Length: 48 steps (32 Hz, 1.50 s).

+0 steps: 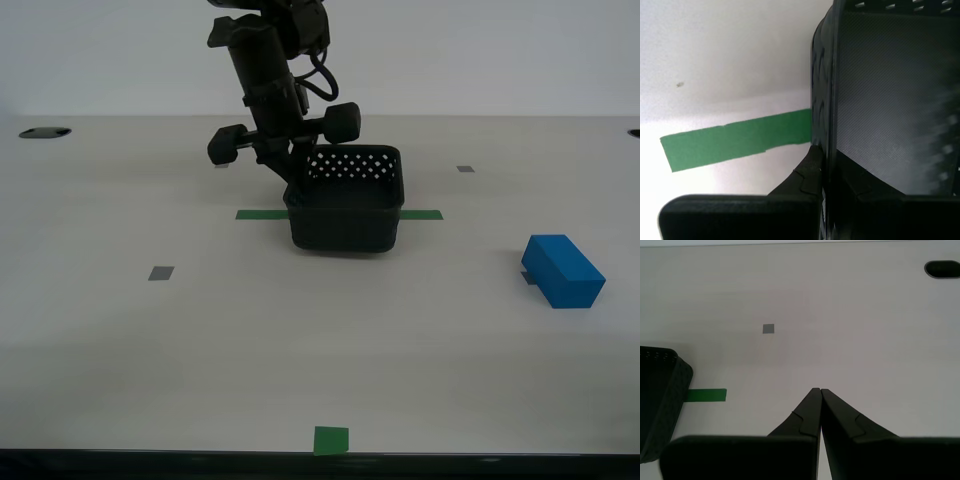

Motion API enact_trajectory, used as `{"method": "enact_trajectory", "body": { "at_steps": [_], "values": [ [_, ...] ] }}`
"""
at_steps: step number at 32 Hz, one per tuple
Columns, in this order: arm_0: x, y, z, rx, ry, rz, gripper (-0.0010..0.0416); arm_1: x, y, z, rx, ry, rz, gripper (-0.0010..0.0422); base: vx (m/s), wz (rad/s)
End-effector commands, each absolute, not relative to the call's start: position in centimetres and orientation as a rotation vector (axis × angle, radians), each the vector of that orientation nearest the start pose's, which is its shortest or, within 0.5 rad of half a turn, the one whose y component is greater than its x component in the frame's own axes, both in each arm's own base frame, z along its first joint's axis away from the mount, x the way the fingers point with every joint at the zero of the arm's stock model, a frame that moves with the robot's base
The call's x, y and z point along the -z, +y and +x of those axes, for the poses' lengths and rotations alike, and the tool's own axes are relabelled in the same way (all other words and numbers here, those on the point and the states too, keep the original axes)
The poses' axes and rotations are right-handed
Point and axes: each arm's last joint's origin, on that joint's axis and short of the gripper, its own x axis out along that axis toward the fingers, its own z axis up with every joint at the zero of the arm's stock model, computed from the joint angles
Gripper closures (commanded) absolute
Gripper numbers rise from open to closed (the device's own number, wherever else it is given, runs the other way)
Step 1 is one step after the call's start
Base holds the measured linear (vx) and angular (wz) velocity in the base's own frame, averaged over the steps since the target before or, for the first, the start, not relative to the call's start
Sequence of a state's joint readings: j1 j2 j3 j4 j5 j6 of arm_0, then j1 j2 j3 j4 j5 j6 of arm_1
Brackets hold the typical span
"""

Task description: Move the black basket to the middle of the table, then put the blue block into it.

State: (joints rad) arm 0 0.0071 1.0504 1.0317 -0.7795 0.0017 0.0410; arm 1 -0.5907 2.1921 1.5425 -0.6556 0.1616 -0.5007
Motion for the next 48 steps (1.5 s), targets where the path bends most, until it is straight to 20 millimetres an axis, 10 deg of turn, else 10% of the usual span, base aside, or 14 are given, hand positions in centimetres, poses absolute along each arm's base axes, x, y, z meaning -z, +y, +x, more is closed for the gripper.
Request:
{"method": "enact_trajectory", "body": {
  "at_steps": [1, 13, 28, 38, 48],
  "values": [
    [-31.9, 0.1, 20.2, 0.014, 0.802, 0.033, 0.0405, -12.4, -24.3, 35.5, 0.299, 1.409, -0.135, 0.0412, 0.000, 0.000],
    [-31.8, 0.1, 20.1, 0.014, 0.816, 0.032, 0.0405, -12.4, -24.3, 35.5, 0.336, 1.425, -0.152, 0.0402, 0.000, 0.000],
    [-31.2, 0.2, 19.4, -0.009, 0.909, 0.036, 0.0405, -15.4, -23.2, 37.1, 0.362, 1.378, -0.114, 0.0064, 0.000, 0.000],
    [-28.8, 0.9, 21.5, -0.138, 1.056, 0.070, 0.0366, -24.2, -20.0, 42.2, 0.380, 1.101, -0.188, 0.0086, 0.000, 0.000],
    [-23.8, 2.5, 25.1, -0.194, 1.303, 0.027, 0.0179, -24.8, -13.9, 44.8, 0.290, 1.058, -0.211, 0.0098, 0.000, 0.000]
  ]
}}
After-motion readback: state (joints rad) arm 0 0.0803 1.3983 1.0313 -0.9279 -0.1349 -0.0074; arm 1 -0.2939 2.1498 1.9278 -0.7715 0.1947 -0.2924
